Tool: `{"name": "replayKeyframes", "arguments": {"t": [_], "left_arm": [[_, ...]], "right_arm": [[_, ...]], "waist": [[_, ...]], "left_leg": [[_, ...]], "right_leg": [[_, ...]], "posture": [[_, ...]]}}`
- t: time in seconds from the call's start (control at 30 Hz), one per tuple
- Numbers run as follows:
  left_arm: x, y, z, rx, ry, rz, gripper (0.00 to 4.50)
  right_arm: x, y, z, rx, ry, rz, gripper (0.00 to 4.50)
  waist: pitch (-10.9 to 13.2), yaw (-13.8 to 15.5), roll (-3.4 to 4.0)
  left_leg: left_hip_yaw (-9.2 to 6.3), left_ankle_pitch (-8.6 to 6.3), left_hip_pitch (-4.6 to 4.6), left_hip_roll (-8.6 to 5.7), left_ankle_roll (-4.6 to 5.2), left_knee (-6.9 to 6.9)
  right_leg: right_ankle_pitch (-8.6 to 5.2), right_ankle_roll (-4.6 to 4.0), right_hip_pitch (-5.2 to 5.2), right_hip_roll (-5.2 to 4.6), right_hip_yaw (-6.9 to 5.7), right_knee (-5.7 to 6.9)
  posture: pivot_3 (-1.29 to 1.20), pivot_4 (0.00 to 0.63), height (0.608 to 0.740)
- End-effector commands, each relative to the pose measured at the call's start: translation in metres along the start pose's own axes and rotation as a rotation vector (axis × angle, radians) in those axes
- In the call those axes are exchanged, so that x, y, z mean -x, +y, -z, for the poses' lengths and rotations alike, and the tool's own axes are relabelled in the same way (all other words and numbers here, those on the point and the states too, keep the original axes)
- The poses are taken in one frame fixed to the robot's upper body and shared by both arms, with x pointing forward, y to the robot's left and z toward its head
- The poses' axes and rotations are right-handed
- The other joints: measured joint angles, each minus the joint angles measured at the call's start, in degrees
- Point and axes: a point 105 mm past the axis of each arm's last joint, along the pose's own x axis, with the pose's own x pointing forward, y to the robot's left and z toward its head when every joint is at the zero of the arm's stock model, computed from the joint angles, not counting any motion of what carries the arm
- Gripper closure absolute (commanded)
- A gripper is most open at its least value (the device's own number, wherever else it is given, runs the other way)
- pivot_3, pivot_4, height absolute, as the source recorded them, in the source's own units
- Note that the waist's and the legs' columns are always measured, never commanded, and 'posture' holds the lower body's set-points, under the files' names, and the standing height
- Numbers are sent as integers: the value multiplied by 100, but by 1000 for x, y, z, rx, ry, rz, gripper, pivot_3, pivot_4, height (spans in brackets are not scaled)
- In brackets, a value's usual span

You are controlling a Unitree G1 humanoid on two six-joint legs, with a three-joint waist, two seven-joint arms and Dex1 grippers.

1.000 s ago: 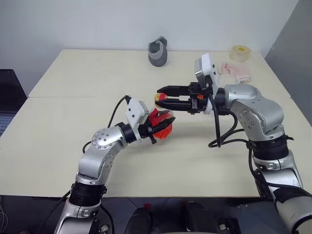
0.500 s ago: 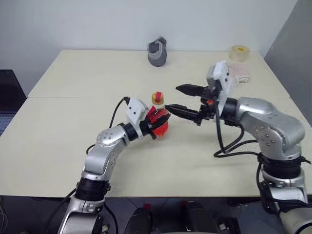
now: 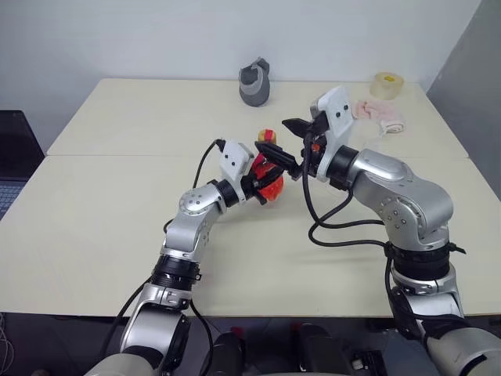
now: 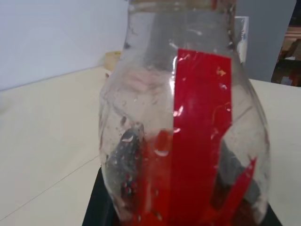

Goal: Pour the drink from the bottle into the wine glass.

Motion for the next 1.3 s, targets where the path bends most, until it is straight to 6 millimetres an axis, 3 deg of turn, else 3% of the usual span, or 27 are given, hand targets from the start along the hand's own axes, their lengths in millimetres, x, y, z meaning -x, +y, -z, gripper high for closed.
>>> {"name": "replayKeyframes", "arguments": {"t": [0.03, 0.43, 0.53, 0.77, 1.03, 1.2, 1.3], "left_arm": [[-4, -4, -22, -46, -73, 25, 3474], [-6, -5, -20, -48, -48, 31, 3475], [-6, -4, -21, -51, -51, 28, 3475], [-2, -5, -18, -55, -44, 25, 3475], [6, -8, -19, -56, -35, 37, 3475], [32, -29, -12, -72, 19, 161, 3475], [44, -42, -20, -60, 1, 210, 3475]], "right_arm": [[-3, 3, -17, 40, -57, -2, 176], [-10, 4, -16, 45, -52, -14, 176], [-10, 3, -17, 42, -55, -19, 821], [-10, 4, -16, 32, -55, -34, 3278], [-9, 15, -16, 55, -39, -179, 3287], [-1, 14, -5, 166, 7, -372, 3287], [2, 14, -6, 179, 9, -493, 3287]], "waist": [[0, -5, 0], [0, -12, 0], [0, -12, 0], [0, -13, 0], [0, -15, 1], [0, -68, 2], [1, -106, 2]], "left_leg": [[0, 0, 0, 0, 0, 0], [-2, 0, -1, -2, 0, 0], [-2, 0, -1, -2, 0, 0], [-2, 0, -1, -2, 0, 0], [-2, 0, 0, -2, 0, 0], [1, -1, 3, -1, 2, -5], [2, -8, 3, 1, 15, -4]], "right_leg": [[0, 0, 0, 0, 0, 0], [0, 0, -1, 1, 1, 0], [0, 0, -1, 1, 1, 0], [0, 0, -1, 1, 1, 0], [0, 0, -1, 1, 1, 0], [0, 0, -1, 3, 2, -4], [0, 0, 0, 3, 1, -2]], "posture": [[0, 150, 740], [0, 150, 740], [0, 150, 740], [0, 150, 740], [0, 150, 740], [0, 150, 740], [0, 150, 740]]}}
